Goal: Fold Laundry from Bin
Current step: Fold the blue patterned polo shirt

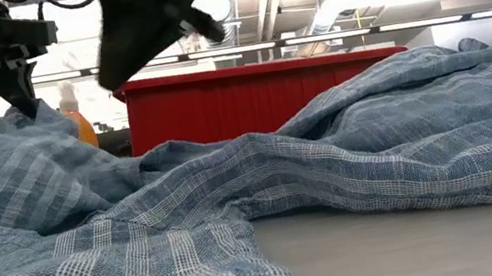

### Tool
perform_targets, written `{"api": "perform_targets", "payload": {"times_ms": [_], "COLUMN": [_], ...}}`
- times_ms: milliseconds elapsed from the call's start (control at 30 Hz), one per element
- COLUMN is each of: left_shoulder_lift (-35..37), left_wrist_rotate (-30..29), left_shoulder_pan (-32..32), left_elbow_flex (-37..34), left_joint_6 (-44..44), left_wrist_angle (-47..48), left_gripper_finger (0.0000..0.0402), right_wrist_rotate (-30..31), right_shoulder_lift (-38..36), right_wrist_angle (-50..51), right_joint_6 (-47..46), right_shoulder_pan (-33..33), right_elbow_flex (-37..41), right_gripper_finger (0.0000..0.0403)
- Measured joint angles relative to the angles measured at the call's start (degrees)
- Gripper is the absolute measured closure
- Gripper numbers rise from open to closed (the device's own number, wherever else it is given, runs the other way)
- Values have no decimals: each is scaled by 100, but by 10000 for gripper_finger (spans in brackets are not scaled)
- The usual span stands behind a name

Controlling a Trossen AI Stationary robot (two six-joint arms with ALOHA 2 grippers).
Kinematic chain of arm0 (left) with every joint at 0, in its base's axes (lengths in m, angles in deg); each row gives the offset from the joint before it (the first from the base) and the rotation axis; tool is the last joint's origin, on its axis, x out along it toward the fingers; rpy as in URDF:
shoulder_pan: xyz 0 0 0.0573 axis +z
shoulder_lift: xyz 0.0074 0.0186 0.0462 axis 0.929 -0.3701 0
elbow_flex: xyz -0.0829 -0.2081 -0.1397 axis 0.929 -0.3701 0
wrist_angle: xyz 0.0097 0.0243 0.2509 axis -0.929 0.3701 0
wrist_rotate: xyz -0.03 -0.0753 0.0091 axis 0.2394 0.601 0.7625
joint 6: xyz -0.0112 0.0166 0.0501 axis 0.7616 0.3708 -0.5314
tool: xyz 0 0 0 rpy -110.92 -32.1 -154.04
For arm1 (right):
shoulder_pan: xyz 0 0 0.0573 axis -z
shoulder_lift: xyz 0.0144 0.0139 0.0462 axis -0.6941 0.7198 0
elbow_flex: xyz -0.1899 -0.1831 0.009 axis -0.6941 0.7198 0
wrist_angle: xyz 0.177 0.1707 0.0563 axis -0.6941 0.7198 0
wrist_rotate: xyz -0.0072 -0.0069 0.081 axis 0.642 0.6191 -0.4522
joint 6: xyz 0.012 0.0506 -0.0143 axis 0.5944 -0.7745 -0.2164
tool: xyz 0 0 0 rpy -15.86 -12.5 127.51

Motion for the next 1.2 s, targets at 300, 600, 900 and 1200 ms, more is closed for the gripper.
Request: {"api": "perform_targets", "payload": {"times_ms": [300,600,900,1200], "left_shoulder_lift": [1,1,-56,-897], "left_wrist_rotate": [501,2395,3631,1831], "left_shoulder_pan": [-1,-163,-2084,-4136], "left_elbow_flex": [0,0,0,0], "left_joint_6": [-467,-64,28,-141], "left_wrist_angle": [352,354,-1976,-2188], "left_gripper_finger": [345,252,254,255], "right_wrist_rotate": [318,770,746,741], "right_shoulder_lift": [-946,-2889,-4354,-4318], "right_wrist_angle": [1984,1851,-360,-601], "right_joint_6": [269,-88,-557,-625], "right_shoulder_pan": [-81,-306,-407,-733], "right_elbow_flex": [31,2010,4209,4544], "right_gripper_finger": [364,380,366,376]}}
